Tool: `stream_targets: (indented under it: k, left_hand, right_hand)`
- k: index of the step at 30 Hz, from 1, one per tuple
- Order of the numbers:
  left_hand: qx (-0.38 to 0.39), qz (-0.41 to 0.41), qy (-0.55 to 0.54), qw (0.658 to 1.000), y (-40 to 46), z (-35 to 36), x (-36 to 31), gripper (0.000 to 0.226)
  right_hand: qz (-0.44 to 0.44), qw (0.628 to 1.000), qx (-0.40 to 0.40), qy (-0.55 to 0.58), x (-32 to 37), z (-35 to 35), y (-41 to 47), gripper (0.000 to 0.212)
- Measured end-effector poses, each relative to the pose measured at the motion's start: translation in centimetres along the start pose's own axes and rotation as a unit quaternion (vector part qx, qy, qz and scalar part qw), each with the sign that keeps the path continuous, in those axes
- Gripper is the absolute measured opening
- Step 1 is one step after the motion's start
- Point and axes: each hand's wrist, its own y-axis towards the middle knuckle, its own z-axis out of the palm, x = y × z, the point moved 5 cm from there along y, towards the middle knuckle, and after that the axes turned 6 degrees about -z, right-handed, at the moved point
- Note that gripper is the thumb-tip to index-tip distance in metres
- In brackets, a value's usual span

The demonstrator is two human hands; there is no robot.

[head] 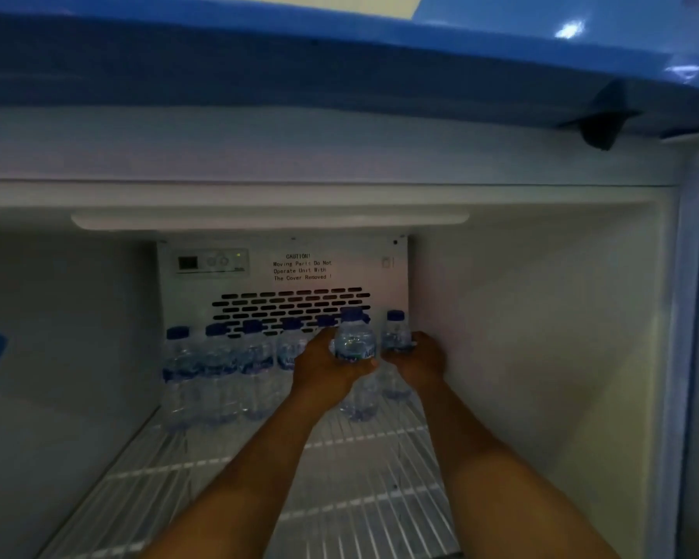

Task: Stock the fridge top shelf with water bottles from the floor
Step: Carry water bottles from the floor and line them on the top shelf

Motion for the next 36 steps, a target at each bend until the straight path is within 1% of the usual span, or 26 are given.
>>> stream_targets:
  k: [4, 7, 11, 14, 18, 22, 27, 28, 31, 32, 33, 34, 36]
  left_hand:
    - [0.008, 0.004, -0.010, 1.000, 0.4, 0.7, 0.4, 0.057]
    - [0.010, 0.006, -0.010, 1.000, 0.6, 1.2, 0.7, 0.058]
    - [0.009, 0.019, -0.018, 1.000, 0.8, 2.2, 0.8, 0.060]
    - [0.013, 0.017, -0.023, 1.000, 1.0, 2.8, 0.9, 0.060]
    - [0.017, 0.011, -0.027, 0.999, 1.2, 3.3, 1.0, 0.071]
    - [0.014, 0.010, -0.027, 0.999, 1.4, 3.0, 1.3, 0.059]
    - [0.020, 0.004, -0.018, 1.000, 1.6, 3.2, 1.8, 0.065]
    - [0.021, 0.004, -0.015, 1.000, 1.6, 3.3, 1.7, 0.062]
    - [0.028, 0.003, -0.005, 1.000, 2.0, 3.8, 1.7, 0.056]
    - [0.032, 0.003, -0.001, 0.999, 2.0, 4.2, 1.5, 0.055]
    - [0.036, 0.003, 0.004, 0.999, 2.1, 4.6, 1.4, 0.056]
    - [0.042, 0.003, 0.007, 0.999, 2.2, 5.1, 1.3, 0.059]
    - [0.056, 0.002, 0.017, 0.998, 2.2, 6.3, 1.1, 0.064]
  right_hand:
    - [-0.011, 1.000, 0.022, -0.011, -0.2, 0.0, 0.2, 0.039]
    - [-0.014, 0.999, 0.047, 0.009, -0.5, 0.1, 0.0, 0.045]
    - [-0.016, 0.998, 0.055, 0.031, -0.3, -0.3, -0.3, 0.051]
    - [-0.021, 0.997, 0.060, 0.043, 0.0, -0.4, -0.5, 0.048]
    - [-0.032, 0.997, 0.046, 0.050, -0.1, -0.7, -0.6, 0.042]
    - [-0.017, 0.996, 0.046, 0.072, -0.3, -0.7, -0.9, 0.050]
    - [-0.011, 0.995, 0.095, 0.013, 0.1, -0.1, -0.7, 0.047]
    - [-0.005, 0.994, 0.105, 0.005, 0.1, -0.2, -0.8, 0.052]
    - [0.035, 0.993, 0.112, -0.010, -0.5, -1.3, -0.7, 0.085]
    - [0.055, 0.992, 0.110, -0.009, -0.6, -2.0, -1.0, 0.088]
    - [0.070, 0.991, 0.112, -0.011, -0.5, -2.7, -1.3, 0.083]
    - [0.083, 0.989, 0.117, -0.020, -0.4, -3.4, -1.6, 0.074]
    - [0.096, 0.989, 0.106, -0.037, -0.2, -4.6, -2.4, 0.049]
